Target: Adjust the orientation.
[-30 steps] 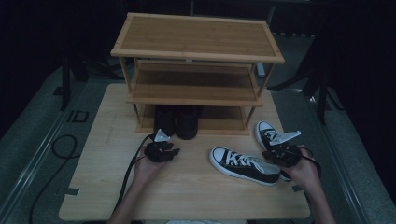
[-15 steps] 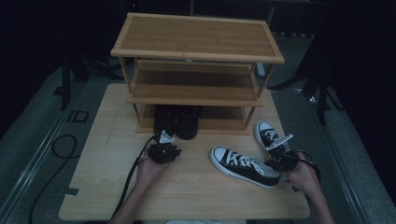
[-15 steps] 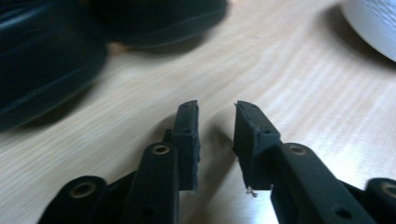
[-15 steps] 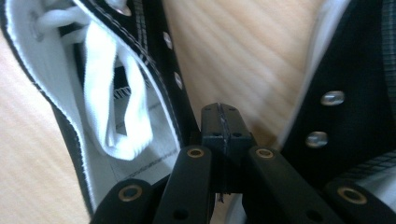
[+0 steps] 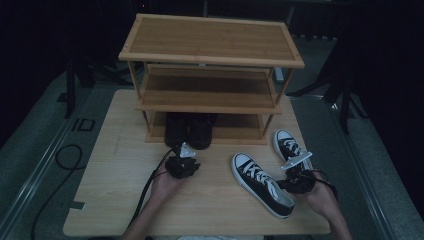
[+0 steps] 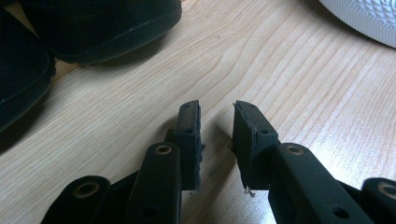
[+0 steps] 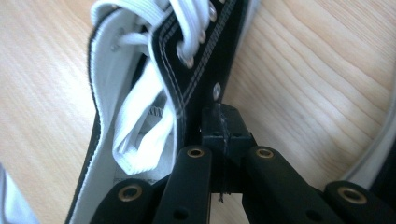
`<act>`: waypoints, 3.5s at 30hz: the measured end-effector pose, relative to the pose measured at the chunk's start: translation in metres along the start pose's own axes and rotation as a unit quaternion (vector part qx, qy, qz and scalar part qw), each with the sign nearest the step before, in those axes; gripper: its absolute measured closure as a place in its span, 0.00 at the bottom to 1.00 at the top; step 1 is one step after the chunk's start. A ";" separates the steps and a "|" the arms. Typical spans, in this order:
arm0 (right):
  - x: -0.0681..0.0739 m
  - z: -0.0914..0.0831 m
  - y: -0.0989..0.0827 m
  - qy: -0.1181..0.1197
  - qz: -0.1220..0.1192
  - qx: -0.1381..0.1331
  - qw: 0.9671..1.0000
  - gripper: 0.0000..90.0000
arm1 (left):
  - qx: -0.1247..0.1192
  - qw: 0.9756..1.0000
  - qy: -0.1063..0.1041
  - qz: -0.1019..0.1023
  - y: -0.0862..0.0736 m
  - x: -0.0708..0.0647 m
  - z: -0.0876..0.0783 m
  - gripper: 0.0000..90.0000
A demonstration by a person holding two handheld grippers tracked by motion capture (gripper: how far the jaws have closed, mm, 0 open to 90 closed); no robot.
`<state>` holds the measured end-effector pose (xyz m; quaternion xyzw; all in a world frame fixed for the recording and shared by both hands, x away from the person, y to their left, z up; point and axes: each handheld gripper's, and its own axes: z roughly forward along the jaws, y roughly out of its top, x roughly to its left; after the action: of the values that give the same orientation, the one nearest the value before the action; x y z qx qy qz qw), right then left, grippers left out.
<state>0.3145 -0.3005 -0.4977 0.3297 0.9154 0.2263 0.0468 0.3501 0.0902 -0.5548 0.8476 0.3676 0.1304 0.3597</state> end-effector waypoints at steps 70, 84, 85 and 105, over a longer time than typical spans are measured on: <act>0.044 -0.009 0.012 -0.079 0.025 0.012 0.997 0.98 | -0.029 0.995 0.094 0.000 0.102 -0.031 0.097 1.00; 0.048 -0.008 0.012 -0.092 0.008 0.015 0.996 0.97 | -0.041 0.994 0.102 -0.018 0.113 -0.030 0.110 0.99; 0.048 -0.008 0.011 -0.091 0.009 0.012 0.996 0.97 | -0.044 0.994 0.101 -0.023 0.113 -0.030 0.111 0.99; 0.044 -0.008 0.012 -0.077 0.031 0.011 0.997 0.98 | -0.045 0.989 0.138 -0.029 0.115 -0.025 0.121 0.98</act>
<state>0.2853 -0.2684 -0.4825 0.3747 0.9009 0.1914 0.1061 0.4524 -0.0438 -0.5583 0.7933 0.4316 0.2526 0.3472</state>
